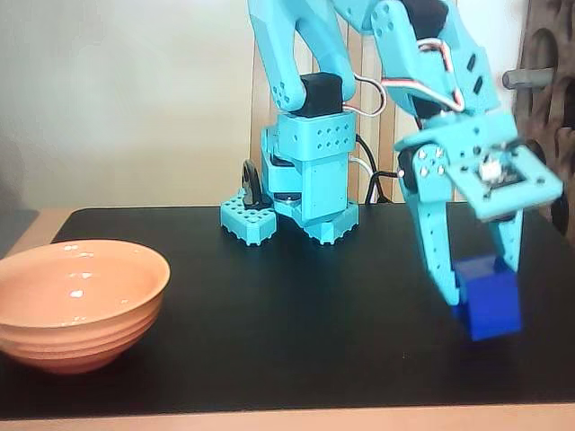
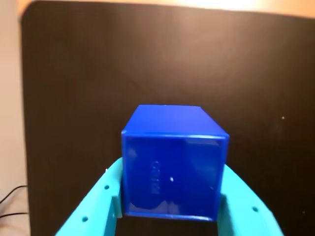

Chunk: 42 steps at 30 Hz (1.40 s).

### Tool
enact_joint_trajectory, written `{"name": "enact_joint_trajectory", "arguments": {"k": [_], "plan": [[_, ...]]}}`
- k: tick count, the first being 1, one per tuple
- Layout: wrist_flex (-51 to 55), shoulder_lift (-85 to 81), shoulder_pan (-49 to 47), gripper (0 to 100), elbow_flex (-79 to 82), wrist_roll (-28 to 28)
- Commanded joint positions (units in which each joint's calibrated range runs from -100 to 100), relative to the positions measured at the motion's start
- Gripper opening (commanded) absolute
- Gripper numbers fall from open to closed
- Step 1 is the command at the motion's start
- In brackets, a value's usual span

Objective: Place the blue cube in the orange bowl.

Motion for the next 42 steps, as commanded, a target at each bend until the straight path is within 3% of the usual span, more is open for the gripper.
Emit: {"name": "enact_joint_trajectory", "arguments": {"k": [1,19,34,42], "plan": [[-1.60,-7.62,1.93,14,-0.94,0.24],[-1.60,-21.68,9.36,14,-0.66,0.24],[-1.60,-30.38,24.70,14,-0.85,0.29],[-1.60,-32.51,36.34,14,-1.30,4.39]]}}
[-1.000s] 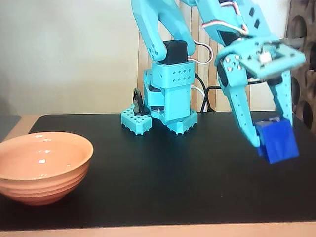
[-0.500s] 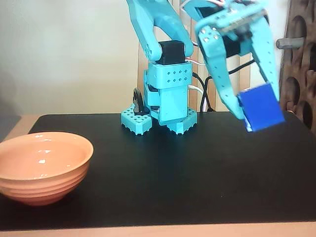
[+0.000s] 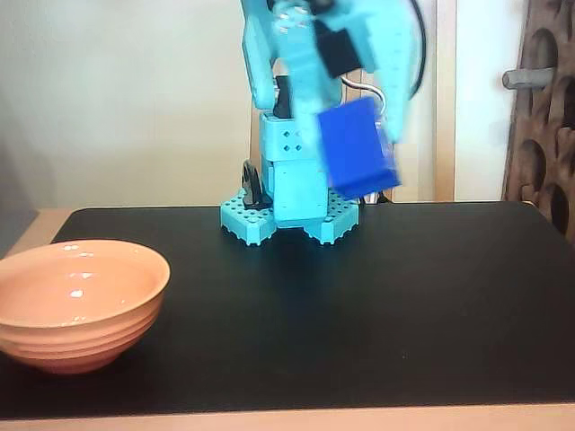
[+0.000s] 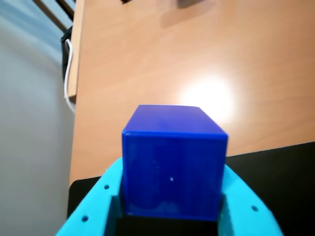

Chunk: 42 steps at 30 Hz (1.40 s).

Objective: Place the blue cube in the orange bowl.

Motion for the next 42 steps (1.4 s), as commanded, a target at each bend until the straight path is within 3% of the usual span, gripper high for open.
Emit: {"name": "enact_joint_trajectory", "arguments": {"k": [1,28,42], "plan": [[-1.60,-3.54,8.09,14,-1.30,2.77],[-4.30,-3.88,36.08,14,1.42,9.85],[-9.87,7.71,39.99,14,3.33,12.16]]}}
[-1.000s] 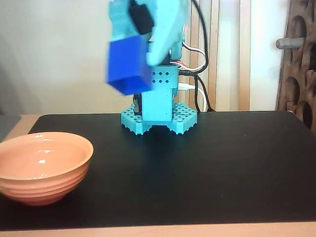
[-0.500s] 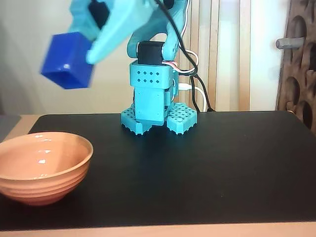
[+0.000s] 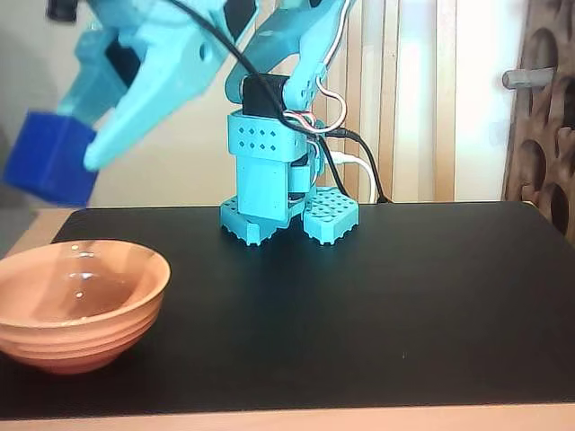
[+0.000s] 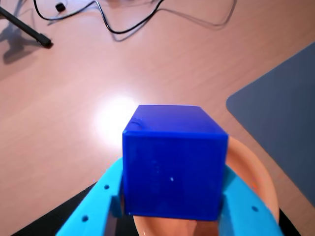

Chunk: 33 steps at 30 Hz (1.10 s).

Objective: Place the blue cube in the orange bowl.

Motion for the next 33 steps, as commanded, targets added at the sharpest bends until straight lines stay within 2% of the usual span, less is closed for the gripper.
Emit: {"name": "enact_joint_trajectory", "arguments": {"k": [1,11,24,33], "plan": [[-2.65,3.21,1.36,14,-0.46,0.51],[-2.74,9.52,0.86,14,-0.46,0.78],[-2.39,10.11,8.98,14,1.26,0.99],[-2.65,13.78,7.78,14,1.26,1.25]]}}
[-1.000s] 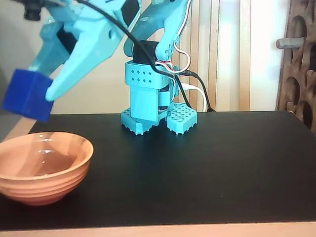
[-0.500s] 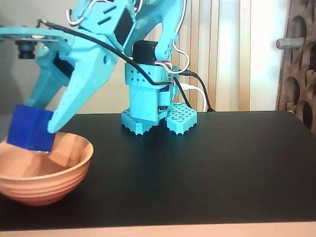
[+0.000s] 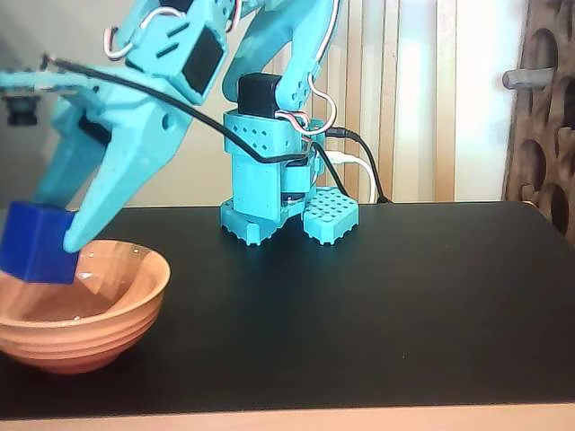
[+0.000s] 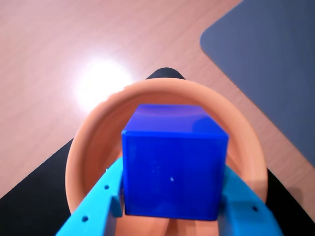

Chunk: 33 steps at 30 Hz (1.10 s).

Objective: Place the blue cube in the orange bowl.

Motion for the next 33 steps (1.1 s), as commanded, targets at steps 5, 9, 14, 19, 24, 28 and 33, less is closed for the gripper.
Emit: {"name": "enact_joint_trajectory", "arguments": {"k": [5,9,14,19,24,28,33], "plan": [[-1.95,4.36,-0.02,14,-1.27,1.20],[-3.78,5.04,-0.02,14,-1.18,1.30],[-4.39,6.57,0.08,14,-1.18,1.30],[-6.04,8.19,-0.02,14,-1.36,1.30],[-5.87,8.36,-0.02,14,-0.81,1.36],[-5.34,8.45,-0.02,14,-0.36,1.36],[-5.00,8.45,-0.02,14,0.82,1.41]]}}
